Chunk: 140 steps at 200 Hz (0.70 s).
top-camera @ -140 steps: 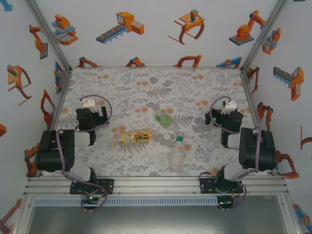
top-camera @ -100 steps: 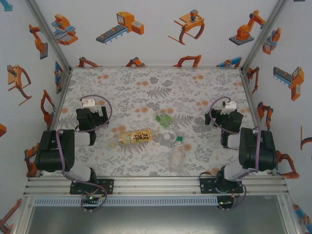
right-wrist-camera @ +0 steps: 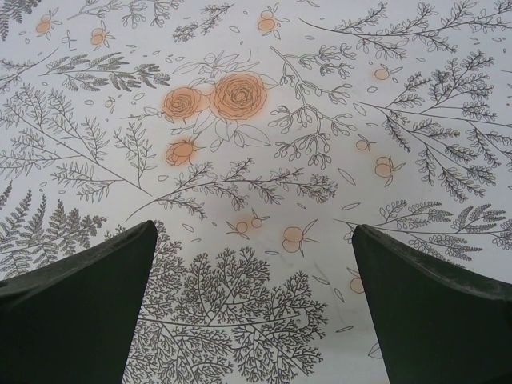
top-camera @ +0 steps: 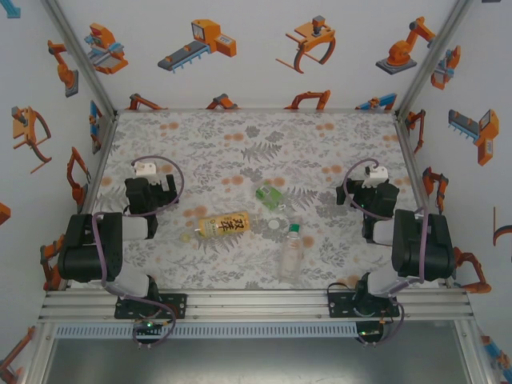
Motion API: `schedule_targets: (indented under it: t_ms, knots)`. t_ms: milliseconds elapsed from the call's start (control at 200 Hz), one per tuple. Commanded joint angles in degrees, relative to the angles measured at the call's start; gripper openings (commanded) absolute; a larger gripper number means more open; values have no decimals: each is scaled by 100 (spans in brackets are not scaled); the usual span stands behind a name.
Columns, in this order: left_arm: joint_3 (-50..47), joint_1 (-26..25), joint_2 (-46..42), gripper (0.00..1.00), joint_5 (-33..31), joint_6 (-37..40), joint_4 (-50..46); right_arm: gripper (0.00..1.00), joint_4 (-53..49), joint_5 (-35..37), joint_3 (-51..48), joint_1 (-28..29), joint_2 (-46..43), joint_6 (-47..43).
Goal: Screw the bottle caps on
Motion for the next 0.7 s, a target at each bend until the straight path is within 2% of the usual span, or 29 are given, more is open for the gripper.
schedule_targets:
  t_ms: [0,551,696]
  knots:
    - [121,20,17,97,20,-81,-25,99,92,-65,48,39,22,-101]
    - [113,46,9,97,54,-98,-17,99,-119,121,167,28,32,-7]
    - [435,46,-276,97,60,-89,-804,99,-251,313,106,29,-259,71]
